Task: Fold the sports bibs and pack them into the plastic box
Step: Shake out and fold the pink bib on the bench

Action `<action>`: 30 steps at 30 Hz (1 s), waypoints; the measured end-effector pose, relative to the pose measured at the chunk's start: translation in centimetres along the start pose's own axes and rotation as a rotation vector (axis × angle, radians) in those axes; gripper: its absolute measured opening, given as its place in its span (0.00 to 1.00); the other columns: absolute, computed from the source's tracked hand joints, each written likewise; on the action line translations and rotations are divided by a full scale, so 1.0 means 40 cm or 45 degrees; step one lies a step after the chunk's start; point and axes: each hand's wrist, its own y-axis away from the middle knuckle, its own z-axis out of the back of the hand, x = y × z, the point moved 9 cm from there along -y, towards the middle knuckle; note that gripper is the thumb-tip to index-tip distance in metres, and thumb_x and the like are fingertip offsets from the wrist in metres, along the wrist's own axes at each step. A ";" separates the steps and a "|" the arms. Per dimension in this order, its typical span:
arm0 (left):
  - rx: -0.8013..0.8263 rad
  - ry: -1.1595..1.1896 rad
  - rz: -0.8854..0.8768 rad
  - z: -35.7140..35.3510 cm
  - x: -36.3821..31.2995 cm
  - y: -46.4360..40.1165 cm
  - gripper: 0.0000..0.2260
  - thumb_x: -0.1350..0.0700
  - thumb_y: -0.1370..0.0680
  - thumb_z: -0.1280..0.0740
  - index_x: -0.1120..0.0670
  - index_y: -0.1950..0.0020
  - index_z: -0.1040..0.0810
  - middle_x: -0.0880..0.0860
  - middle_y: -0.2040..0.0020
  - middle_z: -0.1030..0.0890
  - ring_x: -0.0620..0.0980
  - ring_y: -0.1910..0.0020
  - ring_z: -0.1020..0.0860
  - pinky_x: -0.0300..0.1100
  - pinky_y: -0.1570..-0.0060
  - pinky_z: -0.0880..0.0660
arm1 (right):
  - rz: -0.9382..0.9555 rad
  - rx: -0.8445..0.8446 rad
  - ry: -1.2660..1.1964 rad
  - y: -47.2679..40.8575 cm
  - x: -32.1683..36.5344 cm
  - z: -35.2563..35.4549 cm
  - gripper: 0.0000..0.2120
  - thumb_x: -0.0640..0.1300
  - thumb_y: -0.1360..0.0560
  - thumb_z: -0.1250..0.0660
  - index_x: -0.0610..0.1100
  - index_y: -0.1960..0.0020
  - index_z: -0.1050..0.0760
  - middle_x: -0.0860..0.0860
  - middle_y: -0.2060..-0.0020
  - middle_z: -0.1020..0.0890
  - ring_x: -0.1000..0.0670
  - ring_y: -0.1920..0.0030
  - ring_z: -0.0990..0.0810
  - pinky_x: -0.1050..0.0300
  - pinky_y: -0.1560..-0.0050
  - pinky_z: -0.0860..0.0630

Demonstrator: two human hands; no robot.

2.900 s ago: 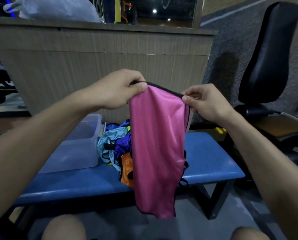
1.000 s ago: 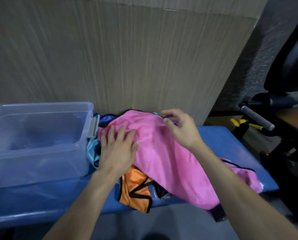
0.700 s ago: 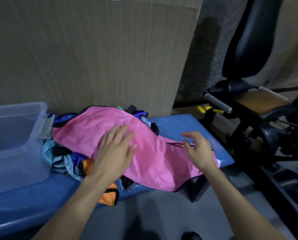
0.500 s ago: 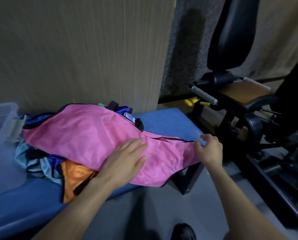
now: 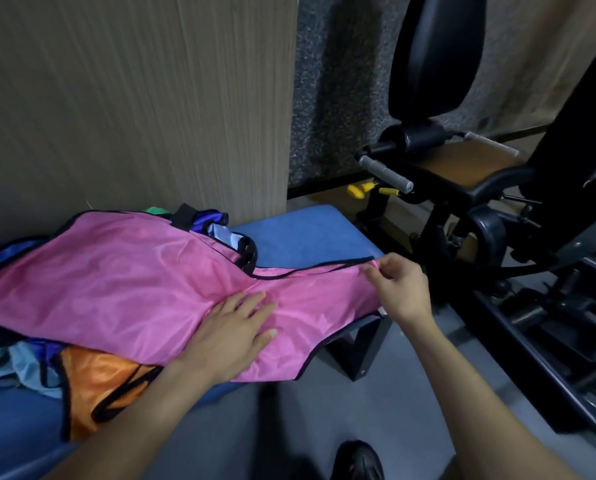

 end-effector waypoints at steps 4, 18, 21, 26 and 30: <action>-0.169 0.144 -0.008 0.046 -0.016 -0.011 0.26 0.37 0.20 0.50 0.47 0.30 0.24 0.45 0.33 0.24 0.50 0.37 0.24 0.50 0.37 0.26 | 0.200 0.101 -0.042 0.045 0.093 -0.027 0.07 0.46 0.22 0.29 0.50 0.59 0.22 0.52 0.68 0.17 0.52 0.66 0.20 0.55 0.62 0.24; -0.158 1.093 -0.014 0.094 -0.095 -0.136 0.10 0.55 0.19 0.32 0.47 0.37 0.22 0.40 0.44 0.19 0.36 0.45 0.22 0.39 0.44 0.25 | 0.272 0.341 -0.097 0.101 0.176 -0.082 0.12 0.44 0.20 0.33 0.49 0.62 0.28 0.62 0.70 0.24 0.60 0.67 0.27 0.66 0.64 0.32; -0.186 1.044 -0.099 0.110 -0.130 -0.179 0.09 0.54 0.18 0.32 0.48 0.38 0.23 0.41 0.45 0.22 0.38 0.46 0.23 0.41 0.46 0.27 | 0.251 0.318 -0.082 0.095 0.161 -0.066 0.12 0.45 0.19 0.33 0.48 0.62 0.29 0.59 0.70 0.25 0.58 0.67 0.28 0.62 0.64 0.31; -0.150 1.018 -0.182 0.119 -0.177 -0.242 0.10 0.52 0.17 0.36 0.48 0.36 0.25 0.46 0.41 0.24 0.45 0.39 0.26 0.48 0.36 0.28 | 0.227 0.244 -0.087 0.079 0.138 -0.034 0.12 0.43 0.19 0.33 0.48 0.61 0.27 0.56 0.68 0.22 0.55 0.64 0.25 0.62 0.62 0.30; -0.082 0.928 -0.231 0.118 -0.205 -0.272 0.06 0.51 0.17 0.36 0.48 0.41 0.24 0.43 0.46 0.27 0.47 0.42 0.28 0.51 0.37 0.29 | 0.214 0.222 -0.046 0.068 0.124 -0.029 0.10 0.44 0.20 0.33 0.47 0.61 0.24 0.53 0.65 0.19 0.53 0.60 0.22 0.62 0.59 0.28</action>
